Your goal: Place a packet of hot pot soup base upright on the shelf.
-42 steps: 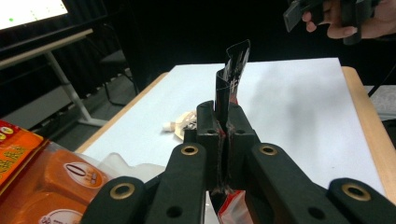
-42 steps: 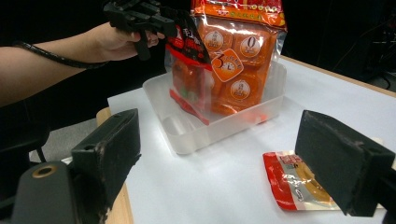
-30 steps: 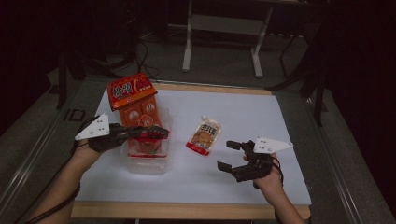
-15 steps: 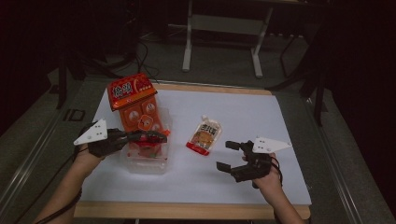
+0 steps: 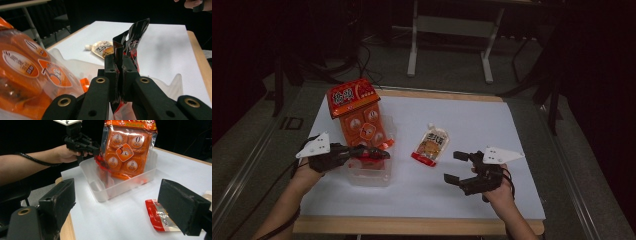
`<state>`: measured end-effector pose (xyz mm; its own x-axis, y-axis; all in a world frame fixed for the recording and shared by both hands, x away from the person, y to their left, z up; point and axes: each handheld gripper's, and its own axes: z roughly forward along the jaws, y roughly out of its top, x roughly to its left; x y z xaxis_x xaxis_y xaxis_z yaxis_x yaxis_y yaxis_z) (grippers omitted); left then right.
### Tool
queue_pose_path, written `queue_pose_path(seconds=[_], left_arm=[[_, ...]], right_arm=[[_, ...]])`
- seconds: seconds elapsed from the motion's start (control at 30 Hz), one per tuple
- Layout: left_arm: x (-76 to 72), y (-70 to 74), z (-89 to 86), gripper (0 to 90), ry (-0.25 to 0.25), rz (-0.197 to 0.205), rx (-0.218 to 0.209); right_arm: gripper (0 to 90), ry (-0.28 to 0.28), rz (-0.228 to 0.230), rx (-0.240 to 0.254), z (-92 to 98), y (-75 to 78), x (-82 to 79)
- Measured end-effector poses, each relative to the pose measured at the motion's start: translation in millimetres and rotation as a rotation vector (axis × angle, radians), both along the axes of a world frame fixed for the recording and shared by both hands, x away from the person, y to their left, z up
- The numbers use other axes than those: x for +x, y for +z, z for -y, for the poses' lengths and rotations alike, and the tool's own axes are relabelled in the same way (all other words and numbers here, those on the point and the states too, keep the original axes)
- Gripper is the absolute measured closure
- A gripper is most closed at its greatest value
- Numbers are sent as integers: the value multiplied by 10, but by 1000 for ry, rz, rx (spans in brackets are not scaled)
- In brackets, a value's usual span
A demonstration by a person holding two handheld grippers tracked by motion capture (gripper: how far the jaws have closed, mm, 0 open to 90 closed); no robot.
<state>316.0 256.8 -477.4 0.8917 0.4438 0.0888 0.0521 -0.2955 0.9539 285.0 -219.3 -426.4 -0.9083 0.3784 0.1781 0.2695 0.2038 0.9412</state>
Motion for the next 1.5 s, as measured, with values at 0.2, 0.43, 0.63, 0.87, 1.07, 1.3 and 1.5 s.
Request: queue_pose_path(seconds=[0.2, 0.43, 0.63, 0.87, 1.07, 1.3, 1.5], left_arm=[[0, 6, -15, 830, 11, -13, -6], [-53, 61, -8, 629, 31, 38, -33], [-75, 181, 81, 312, 81, 20, -46], [-102, 330, 173, 110, 89, -26, -102], [-151, 431, 280, 48, 101, -29, -118], [-256, 508, 441, 27, 87, -32, -119], [-373, 526, 590, 24, 52, -27, -117]], right_arm=[[143, 3, 0, -5, -12, 3, 0], [143, 4, -5, -5, -4, 2, 4], [143, 4, -6, -4, -10, 5, 3], [143, 5, -5, -3, -10, 10, 5], [143, 2, -2, -4, 0, 24, 11], [147, -6, 11, -8, 22, 45, 25], [148, -20, 16, -3, 58, 64, 69]])
